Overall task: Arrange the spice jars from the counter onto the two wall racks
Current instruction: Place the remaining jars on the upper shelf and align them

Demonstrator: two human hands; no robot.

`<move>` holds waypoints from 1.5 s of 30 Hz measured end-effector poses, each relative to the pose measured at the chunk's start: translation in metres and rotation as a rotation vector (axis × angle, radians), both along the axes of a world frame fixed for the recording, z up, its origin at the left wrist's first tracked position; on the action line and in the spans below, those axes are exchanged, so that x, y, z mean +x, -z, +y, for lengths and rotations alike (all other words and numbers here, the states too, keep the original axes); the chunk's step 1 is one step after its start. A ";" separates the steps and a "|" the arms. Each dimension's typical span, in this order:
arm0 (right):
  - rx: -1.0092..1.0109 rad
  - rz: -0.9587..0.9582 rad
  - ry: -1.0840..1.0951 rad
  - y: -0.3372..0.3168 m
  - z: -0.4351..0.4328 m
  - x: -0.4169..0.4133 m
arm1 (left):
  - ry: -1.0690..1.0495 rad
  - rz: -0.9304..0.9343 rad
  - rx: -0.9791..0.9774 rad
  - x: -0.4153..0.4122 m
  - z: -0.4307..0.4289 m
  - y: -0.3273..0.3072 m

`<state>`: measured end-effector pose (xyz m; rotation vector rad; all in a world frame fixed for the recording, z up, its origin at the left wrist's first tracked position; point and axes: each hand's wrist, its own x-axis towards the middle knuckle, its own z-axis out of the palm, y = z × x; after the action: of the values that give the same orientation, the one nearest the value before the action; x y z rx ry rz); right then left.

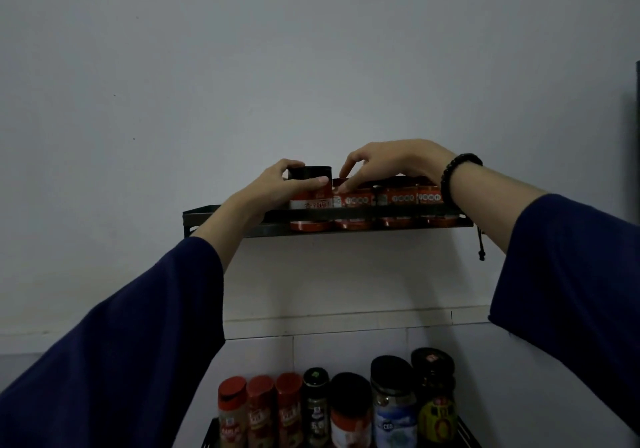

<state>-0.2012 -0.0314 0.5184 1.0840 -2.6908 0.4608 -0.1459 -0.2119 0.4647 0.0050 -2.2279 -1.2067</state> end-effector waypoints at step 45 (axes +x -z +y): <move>0.051 -0.134 -0.049 -0.012 -0.007 0.003 | -0.006 0.028 0.033 0.002 0.000 0.002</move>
<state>-0.1979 -0.0384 0.5302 1.1751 -2.8108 0.4925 -0.1435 -0.2123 0.4629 0.0082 -2.1819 -1.2328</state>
